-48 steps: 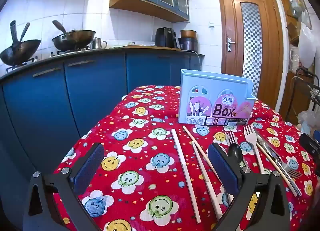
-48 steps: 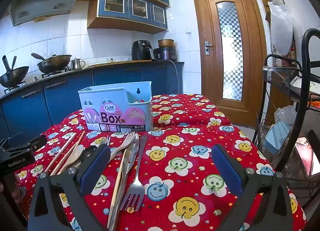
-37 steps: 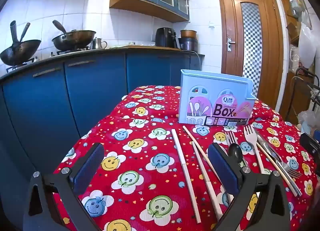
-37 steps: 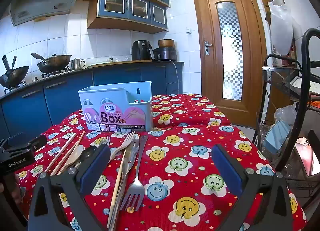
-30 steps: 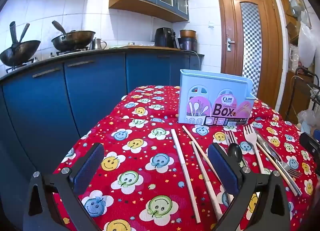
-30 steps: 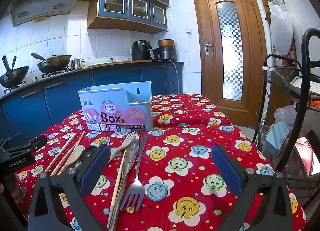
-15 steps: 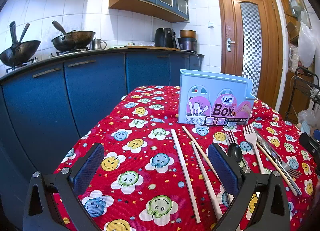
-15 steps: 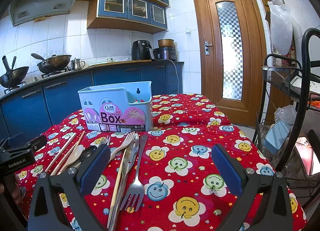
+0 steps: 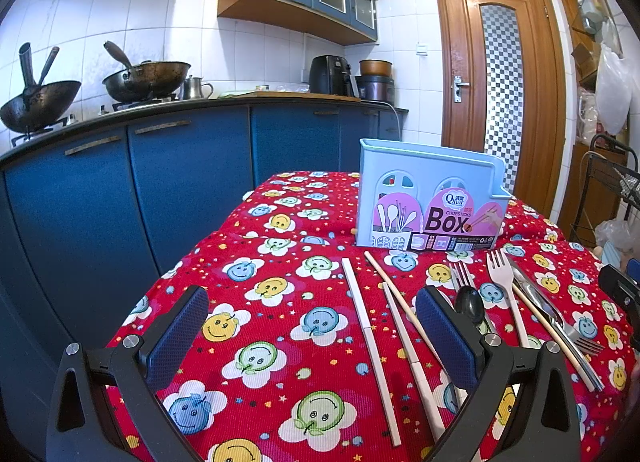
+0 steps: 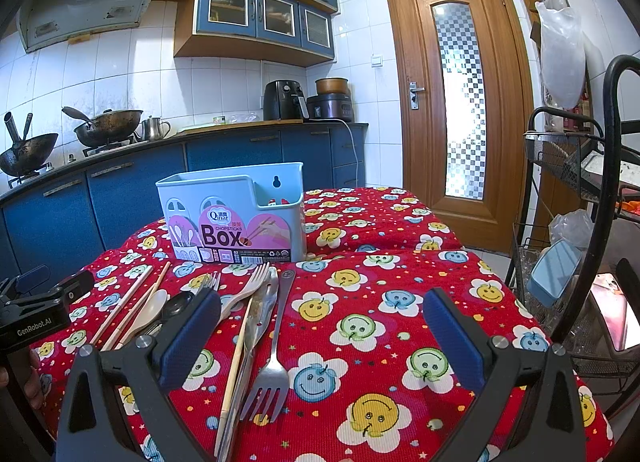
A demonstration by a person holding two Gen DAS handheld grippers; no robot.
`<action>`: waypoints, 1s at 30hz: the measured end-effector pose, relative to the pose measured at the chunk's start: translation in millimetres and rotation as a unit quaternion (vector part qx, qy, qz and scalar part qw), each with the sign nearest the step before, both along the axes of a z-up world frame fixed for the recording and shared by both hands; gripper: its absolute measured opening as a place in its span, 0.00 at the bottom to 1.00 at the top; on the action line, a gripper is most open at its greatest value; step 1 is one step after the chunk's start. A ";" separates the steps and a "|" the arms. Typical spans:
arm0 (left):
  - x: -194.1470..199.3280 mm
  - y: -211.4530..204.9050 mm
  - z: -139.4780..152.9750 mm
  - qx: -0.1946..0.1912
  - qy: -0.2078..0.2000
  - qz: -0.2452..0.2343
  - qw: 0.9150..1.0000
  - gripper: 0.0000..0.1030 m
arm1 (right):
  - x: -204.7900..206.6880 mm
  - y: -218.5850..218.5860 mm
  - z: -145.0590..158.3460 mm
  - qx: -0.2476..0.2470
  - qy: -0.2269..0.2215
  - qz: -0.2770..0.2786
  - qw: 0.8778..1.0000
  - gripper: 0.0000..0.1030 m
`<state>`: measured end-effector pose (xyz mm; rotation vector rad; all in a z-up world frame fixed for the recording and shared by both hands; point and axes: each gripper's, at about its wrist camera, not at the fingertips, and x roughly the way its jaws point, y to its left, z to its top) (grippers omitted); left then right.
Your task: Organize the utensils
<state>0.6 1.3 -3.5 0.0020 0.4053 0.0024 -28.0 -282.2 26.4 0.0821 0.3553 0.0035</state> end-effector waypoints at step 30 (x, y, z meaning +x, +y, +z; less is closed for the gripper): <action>-1.5 -2.3 1.9 -0.001 0.000 0.000 1.000 1.00 | -0.1 -0.1 0.4 0.001 0.000 0.000 1.000 1.00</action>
